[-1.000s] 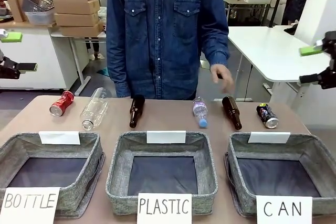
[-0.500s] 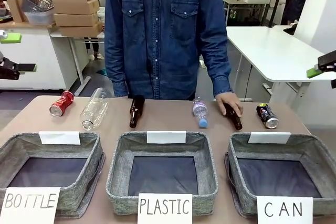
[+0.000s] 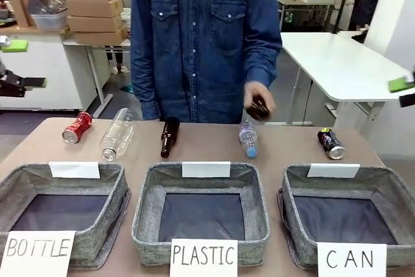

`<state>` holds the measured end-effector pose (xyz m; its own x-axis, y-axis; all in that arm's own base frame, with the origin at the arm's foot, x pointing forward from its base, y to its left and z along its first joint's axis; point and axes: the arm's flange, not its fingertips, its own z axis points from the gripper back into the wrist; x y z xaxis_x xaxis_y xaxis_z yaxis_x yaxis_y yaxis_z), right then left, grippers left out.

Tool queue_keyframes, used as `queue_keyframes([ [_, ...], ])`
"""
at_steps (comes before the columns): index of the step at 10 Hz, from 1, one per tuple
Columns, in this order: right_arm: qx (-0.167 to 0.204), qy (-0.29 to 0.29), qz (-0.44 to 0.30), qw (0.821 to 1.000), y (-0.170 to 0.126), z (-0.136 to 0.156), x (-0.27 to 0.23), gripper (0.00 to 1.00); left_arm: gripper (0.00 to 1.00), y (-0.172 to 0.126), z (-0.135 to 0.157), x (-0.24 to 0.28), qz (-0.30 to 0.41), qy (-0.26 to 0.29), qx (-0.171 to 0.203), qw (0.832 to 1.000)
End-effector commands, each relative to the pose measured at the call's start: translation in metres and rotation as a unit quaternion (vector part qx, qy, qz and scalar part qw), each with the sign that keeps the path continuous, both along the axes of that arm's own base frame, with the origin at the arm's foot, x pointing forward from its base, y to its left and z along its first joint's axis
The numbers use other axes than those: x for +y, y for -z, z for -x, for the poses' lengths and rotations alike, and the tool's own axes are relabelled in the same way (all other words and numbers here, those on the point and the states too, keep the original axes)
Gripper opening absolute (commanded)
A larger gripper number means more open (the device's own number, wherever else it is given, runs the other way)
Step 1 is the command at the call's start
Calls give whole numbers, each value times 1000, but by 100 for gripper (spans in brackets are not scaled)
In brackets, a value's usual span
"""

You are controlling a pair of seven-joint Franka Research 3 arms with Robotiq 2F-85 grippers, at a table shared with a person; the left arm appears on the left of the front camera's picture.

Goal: Sort the can waste into the basket.
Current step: Pick up the can waste from the table and place it in the right Fabric basket.

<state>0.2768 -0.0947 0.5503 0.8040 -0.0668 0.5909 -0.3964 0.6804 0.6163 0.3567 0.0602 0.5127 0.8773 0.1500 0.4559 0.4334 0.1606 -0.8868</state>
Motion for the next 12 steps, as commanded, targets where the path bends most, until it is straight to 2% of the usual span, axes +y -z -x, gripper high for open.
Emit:
queue_keyframes([
  [1, -8, 6, 15, 1000, -4, 21, -9, 100, 100, -1, 0, 1, 0, 7, -11, 1000],
  [4, -1, -3, 6, 1000, 0, 14, -7, 100, 100, -1, 0, 1, 0, 7, -11, 1000],
  [5, 6, 17, 10, 1000, 1, 9, -5, 100, 100, -1, 0, 1, 0, 7, -11, 1000],
  [6, 19, 125, 39, 991, 0, -3, 3, 100, 100, -1, 0, 1, 0, 7, -11, 1000],
  [7, 28, 136, 101, 985, 2, -27, 28, 100, 100, -1, 0, 1, 0, 7, -11, 1000],
  [8, 57, 168, 165, 970, 13, -64, 52, 100, 100, -1, 0, 1, 0, 7, -11, 1000],
  [10, 118, 223, 264, 931, 51, -149, 71, 100, 100, -1, 0, 1, 0, 7, -11, 1000],
  [11, 146, 234, 304, 912, 72, -181, 73, 100, 100, -1, 0, 1, 0, 7, -11, 1000],
  [12, 172, 202, 319, 910, 89, -202, 77, 100, 100, -1, 0, 1, 0, 7, -11, 1000],
])
